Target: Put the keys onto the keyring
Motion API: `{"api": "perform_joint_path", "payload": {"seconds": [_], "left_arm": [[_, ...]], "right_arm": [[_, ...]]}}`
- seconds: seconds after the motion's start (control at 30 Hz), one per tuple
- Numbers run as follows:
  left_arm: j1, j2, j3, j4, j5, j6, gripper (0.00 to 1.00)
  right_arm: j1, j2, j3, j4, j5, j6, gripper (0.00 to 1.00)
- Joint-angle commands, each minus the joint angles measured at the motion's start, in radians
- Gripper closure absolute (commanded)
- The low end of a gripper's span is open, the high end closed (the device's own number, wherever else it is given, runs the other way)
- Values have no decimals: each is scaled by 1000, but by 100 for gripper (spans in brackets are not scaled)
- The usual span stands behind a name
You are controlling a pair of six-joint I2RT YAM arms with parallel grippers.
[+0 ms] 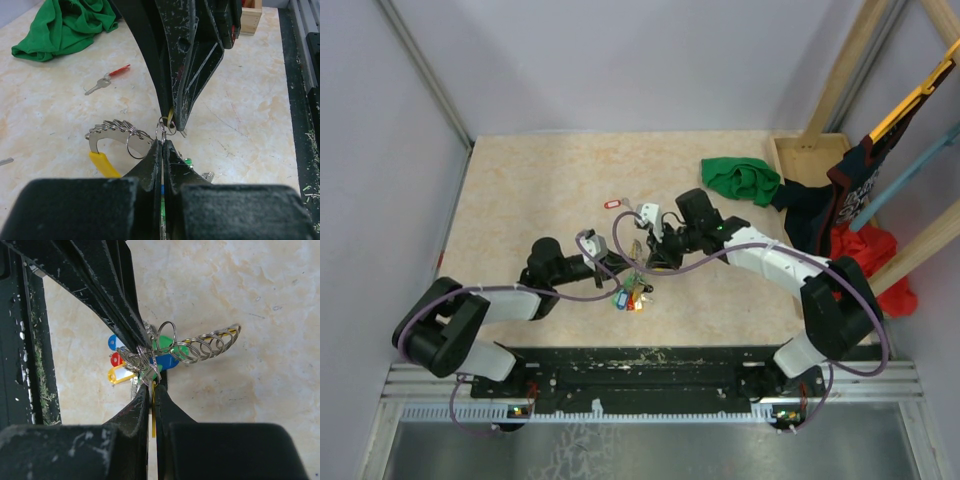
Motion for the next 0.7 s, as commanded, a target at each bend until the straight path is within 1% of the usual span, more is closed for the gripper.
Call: {"api": "perform_joint_path", "payload": {"seconds": [0.0, 0.2, 0.33, 0.47, 0.6, 0.67], "left_arm": [[5, -32, -22, 84, -34, 11, 100], [-14, -37, -39, 95, -58, 48, 100], [-33, -41, -59, 135, -73, 67, 100], [-39, -61, -89, 180, -92, 76, 100], [-42, -71, -112, 225, -100, 85, 100], [-47, -75, -121, 246, -104, 92, 100]], "right_arm": [[-32, 33, 45, -70, 53, 65, 100], [-31, 65, 84, -108, 35, 149, 100], [-28, 75, 118, -133, 46, 164, 100], [-25, 66, 146, -125, 105, 192, 100], [-20, 114, 218, -200, 124, 207, 100], [-10, 122, 234, -210, 139, 222, 100]]}}
